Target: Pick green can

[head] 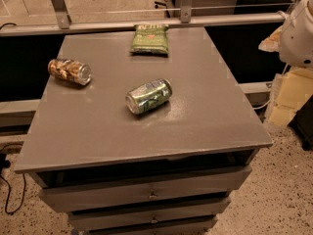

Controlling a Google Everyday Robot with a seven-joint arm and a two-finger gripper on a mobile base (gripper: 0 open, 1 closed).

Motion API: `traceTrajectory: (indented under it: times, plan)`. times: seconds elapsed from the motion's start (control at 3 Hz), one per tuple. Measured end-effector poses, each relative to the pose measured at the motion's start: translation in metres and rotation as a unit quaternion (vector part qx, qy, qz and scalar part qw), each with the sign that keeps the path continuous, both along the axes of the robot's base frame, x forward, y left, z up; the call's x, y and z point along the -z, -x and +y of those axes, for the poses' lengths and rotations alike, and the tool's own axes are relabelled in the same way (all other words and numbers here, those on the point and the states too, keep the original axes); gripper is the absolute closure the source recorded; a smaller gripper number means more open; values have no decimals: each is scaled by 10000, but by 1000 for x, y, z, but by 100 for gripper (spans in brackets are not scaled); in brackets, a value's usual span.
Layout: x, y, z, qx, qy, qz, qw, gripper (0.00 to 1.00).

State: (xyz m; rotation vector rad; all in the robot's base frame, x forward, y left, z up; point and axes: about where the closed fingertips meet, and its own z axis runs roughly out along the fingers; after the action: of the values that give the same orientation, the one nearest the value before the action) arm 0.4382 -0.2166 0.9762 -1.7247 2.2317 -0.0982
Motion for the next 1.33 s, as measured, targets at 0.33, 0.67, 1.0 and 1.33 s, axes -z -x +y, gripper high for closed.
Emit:
traceTrajectory:
  times: [0.33, 0.67, 1.0, 1.33]
  plan:
    - [-1, -2, 2, -33, -36, -28, 10000, 0]
    - [13, -31, 29, -375, -353, 10, 9987, 0]
    - [40, -84, 95, -1195, -931, 4, 9885, 0]
    - [57, -109, 133, -1587, -1251, 2, 9794, 0]
